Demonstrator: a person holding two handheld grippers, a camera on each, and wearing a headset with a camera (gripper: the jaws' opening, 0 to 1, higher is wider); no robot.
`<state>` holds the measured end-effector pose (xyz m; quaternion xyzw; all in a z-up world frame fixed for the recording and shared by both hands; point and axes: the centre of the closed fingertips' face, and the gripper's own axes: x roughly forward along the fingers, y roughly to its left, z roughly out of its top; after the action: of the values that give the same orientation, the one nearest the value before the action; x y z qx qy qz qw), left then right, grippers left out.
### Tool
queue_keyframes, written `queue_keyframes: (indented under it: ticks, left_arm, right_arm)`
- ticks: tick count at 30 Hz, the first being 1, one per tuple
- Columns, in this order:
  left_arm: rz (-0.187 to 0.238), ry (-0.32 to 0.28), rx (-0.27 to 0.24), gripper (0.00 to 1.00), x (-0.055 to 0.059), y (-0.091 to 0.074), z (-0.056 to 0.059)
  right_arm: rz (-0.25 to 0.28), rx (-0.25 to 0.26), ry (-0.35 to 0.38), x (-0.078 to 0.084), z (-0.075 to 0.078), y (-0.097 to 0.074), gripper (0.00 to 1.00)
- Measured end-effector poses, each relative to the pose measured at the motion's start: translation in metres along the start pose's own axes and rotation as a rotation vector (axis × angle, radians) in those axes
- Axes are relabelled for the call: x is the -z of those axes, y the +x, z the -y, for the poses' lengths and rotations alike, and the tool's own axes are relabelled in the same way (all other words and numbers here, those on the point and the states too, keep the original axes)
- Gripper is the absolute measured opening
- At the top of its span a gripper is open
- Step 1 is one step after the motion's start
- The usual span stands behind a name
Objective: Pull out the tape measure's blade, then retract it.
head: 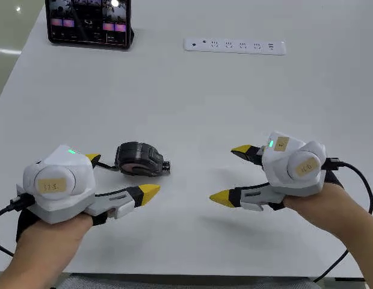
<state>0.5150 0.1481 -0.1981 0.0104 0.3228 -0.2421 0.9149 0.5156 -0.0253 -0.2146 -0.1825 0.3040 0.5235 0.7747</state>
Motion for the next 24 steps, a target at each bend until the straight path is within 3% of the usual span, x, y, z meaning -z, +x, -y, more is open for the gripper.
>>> queue_keyframes:
  ticks: [24]
  left_arm:
    - [-0.038, 0.061, 0.041, 0.88, 0.020, -0.023, -0.005]
  right_arm:
    - [-0.002, 0.045, 0.048, 0.021, -0.006, -0.029, 0.72]
